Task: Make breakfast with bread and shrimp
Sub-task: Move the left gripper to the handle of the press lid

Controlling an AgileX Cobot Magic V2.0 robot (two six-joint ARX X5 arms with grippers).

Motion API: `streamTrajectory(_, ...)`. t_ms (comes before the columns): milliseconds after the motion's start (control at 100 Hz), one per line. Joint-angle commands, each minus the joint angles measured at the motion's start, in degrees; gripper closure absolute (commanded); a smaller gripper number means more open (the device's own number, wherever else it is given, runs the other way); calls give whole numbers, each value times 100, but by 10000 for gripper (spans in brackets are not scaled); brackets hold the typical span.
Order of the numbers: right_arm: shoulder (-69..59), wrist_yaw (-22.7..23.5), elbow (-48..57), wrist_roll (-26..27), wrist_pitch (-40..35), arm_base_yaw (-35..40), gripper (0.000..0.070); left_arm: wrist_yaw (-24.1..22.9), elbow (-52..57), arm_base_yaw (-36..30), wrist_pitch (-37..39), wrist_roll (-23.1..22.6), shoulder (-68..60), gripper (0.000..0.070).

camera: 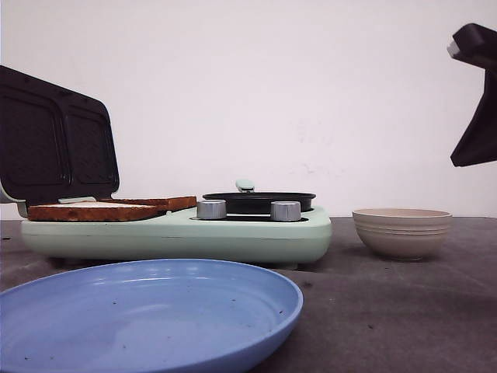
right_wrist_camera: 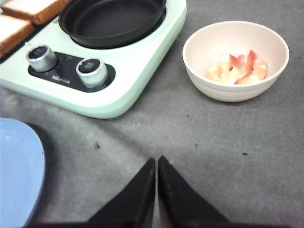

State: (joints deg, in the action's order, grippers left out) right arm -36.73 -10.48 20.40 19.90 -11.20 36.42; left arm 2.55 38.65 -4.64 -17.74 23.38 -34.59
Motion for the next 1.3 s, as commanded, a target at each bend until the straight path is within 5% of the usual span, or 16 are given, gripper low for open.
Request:
streamTrajectory(0,-17,17,24,70,118,57,700,164,302,96,72,179,-260,628)
streamTrajectory(120,-17,63,24,70,199,57,671,468,780,354,87,503,-800,415)
streamTrajectory(240,-17,63,24,70,197,57,561,811,1182,614,175,890,-1279,378)
streamTrajectory(330,-17,63,24,70,197,57,552,1069,1364,835,409,1366,-1552,337)
streamTrajectory(600,-17,160,24,42,201,57,552,1593,1488,1652,907,2365,-2197,292)
streamTrajectory(1040,-17,170,24,20,219,57,552,2702,1508,2081,2035,2776,-3681,271)
streamTrajectory(1290,-22,168,24,24,214,57,552,2732,1508,2081,2577,2879,-4218,272)
